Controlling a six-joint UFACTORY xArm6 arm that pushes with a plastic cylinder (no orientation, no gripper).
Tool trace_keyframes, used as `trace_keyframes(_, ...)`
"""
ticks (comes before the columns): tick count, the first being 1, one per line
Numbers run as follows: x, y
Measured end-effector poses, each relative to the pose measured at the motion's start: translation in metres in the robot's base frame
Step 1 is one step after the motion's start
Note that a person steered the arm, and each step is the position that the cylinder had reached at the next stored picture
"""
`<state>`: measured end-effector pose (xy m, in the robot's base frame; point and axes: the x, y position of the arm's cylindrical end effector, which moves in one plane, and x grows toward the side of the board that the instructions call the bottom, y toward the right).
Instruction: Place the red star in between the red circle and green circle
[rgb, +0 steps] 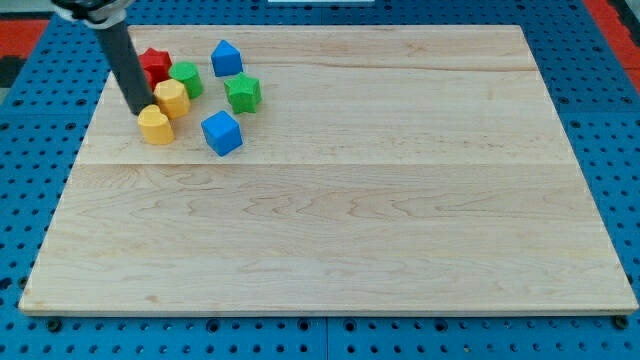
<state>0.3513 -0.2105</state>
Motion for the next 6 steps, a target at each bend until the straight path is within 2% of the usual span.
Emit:
trace_keyframes(1, -0.002, 0.033)
trace_keyframes(2, 0.003, 0.027)
trace_keyframes(4, -0.001, -0.084)
trace_keyframes(5, -0.049, -0.091)
trace_keyframes(6, -0.098, -0.073)
